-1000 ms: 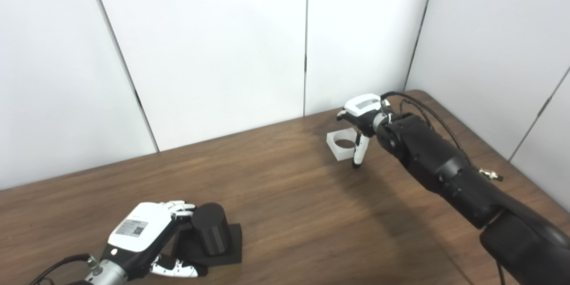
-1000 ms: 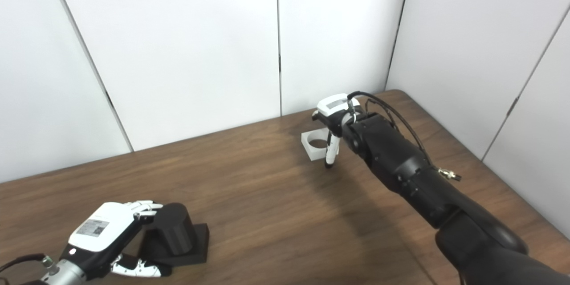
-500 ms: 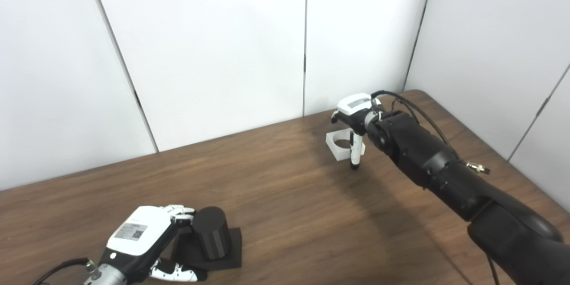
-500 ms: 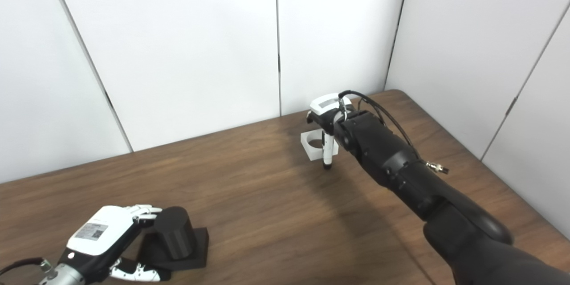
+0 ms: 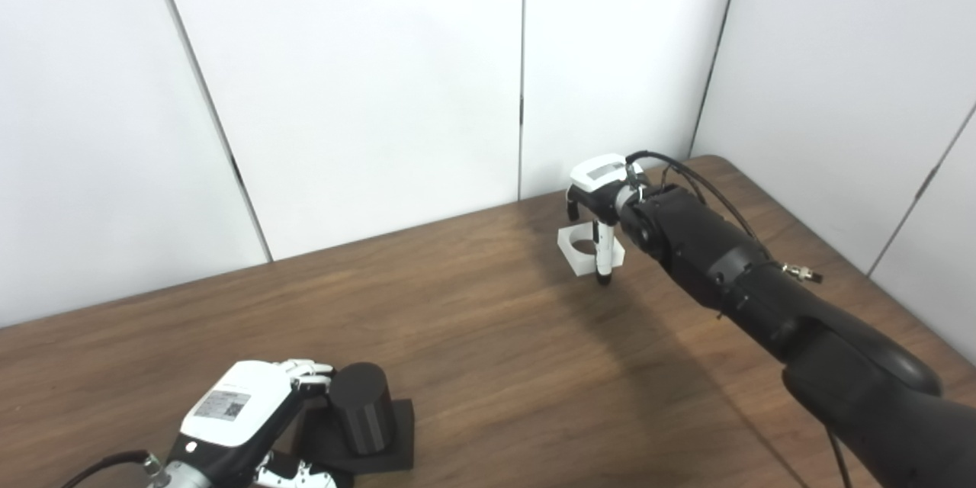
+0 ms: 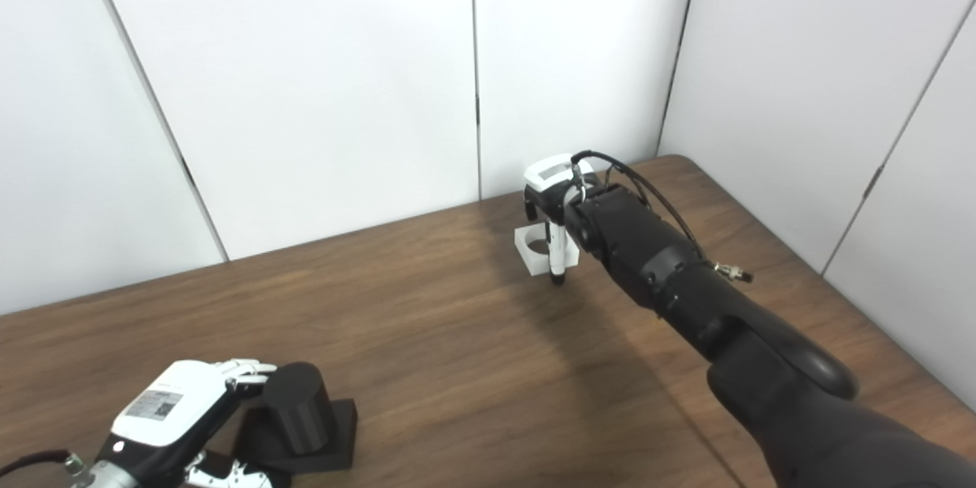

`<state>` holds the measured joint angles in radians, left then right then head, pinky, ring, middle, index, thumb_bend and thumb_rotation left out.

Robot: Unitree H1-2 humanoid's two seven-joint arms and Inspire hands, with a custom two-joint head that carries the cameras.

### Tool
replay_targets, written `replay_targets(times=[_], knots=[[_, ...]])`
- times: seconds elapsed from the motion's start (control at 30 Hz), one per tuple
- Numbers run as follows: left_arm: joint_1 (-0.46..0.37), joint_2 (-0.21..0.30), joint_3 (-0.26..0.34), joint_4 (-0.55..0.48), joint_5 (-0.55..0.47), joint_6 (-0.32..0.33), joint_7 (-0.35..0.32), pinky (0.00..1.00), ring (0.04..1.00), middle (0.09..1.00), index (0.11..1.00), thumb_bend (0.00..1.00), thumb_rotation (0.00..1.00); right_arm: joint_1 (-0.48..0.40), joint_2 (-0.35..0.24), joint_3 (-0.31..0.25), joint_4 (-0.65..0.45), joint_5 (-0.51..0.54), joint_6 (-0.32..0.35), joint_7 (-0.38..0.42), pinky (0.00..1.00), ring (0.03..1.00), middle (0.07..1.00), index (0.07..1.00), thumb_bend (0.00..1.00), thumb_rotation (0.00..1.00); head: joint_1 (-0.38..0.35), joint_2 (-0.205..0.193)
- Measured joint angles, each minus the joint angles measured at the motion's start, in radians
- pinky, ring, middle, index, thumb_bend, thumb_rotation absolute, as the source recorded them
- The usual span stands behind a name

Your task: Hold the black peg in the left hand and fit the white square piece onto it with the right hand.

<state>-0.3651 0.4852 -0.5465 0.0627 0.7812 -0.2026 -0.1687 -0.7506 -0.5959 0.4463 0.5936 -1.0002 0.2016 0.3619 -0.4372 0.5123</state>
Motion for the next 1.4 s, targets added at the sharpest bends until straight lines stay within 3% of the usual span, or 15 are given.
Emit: replay_targets(times=[0.07, 0.1, 0.13, 0.23, 0.43, 0.67, 0.9, 1.1, 1.23, 1.4], knots=[[0.002, 0.000, 0.002, -0.001, 0.000, 0.000, -0.002, 0.76, 0.836, 0.810, 0.489, 0.52, 0.06, 0.000, 0.000, -0.001, 0.001, 0.008, 0.001, -0.003, 0.84, 0.876, 0.867, 0.629, 0.72, 0.22, 0.000, 0.000], [0.002, 0.000, 0.003, -0.003, 0.000, 0.001, -0.007, 0.76, 0.837, 0.812, 0.490, 0.52, 0.06, 0.000, -0.001, -0.002, 0.001, 0.011, 0.004, -0.003, 0.84, 0.872, 0.864, 0.549, 0.60, 0.18, 0.003, 0.003], [0.002, 0.000, 0.004, -0.006, 0.000, 0.003, -0.011, 0.76, 0.838, 0.813, 0.490, 0.52, 0.06, 0.000, -0.001, -0.003, 0.001, 0.014, 0.007, -0.003, 0.84, 0.871, 0.863, 0.522, 0.56, 0.17, 0.003, 0.003], [0.002, 0.000, 0.005, -0.008, 0.000, 0.003, -0.014, 0.75, 0.831, 0.808, 0.489, 0.52, 0.06, 0.000, 0.000, -0.004, 0.000, 0.032, 0.021, -0.003, 0.85, 0.875, 0.853, 0.495, 0.52, 0.15, 0.005, 0.005], [0.002, 0.000, 0.005, -0.007, 0.000, 0.002, -0.014, 0.75, 0.828, 0.806, 0.489, 0.52, 0.06, 0.000, 0.000, -0.003, -0.001, 0.047, 0.031, -0.003, 0.84, 0.860, 0.801, 0.486, 0.52, 0.14, 0.003, 0.006], [0.001, 0.000, 0.005, -0.011, 0.000, 0.003, -0.021, 0.75, 0.829, 0.808, 0.489, 0.52, 0.06, 0.009, -0.005, -0.003, -0.026, 0.057, 0.034, 0.002, 0.87, 0.881, 0.801, 0.488, 0.52, 0.15, 0.009, 0.015], [0.000, 0.000, 0.005, -0.019, 0.000, 0.014, -0.034, 0.76, 0.833, 0.811, 0.490, 0.52, 0.06, 0.030, -0.017, -0.020, -0.054, 0.097, 0.018, -0.011, 0.83, 0.863, 0.791, 0.485, 0.52, 0.14, 0.034, 0.028], [0.001, 0.000, 0.006, -0.019, 0.000, 0.011, -0.032, 0.74, 0.824, 0.801, 0.489, 0.52, 0.06, 0.080, -0.027, -0.069, -0.120, 0.153, 0.013, -0.028, 0.84, 0.867, 0.788, 0.480, 0.52, 0.13, 0.058, 0.035], [0.001, 0.000, 0.006, -0.019, 0.000, 0.009, -0.029, 0.76, 0.840, 0.817, 0.490, 0.52, 0.06, 0.120, -0.021, -0.119, -0.180, 0.259, -0.003, -0.004, 0.79, 0.872, 0.795, 0.479, 0.52, 0.13, 0.080, 0.044], [0.000, -0.001, 0.005, -0.017, 0.000, 0.009, -0.030, 0.76, 0.844, 0.821, 0.490, 0.52, 0.06, 0.138, -0.018, -0.122, -0.309, 0.290, -0.003, 0.040, 0.81, 0.871, 0.800, 0.480, 0.52, 0.13, 0.103, 0.055]])
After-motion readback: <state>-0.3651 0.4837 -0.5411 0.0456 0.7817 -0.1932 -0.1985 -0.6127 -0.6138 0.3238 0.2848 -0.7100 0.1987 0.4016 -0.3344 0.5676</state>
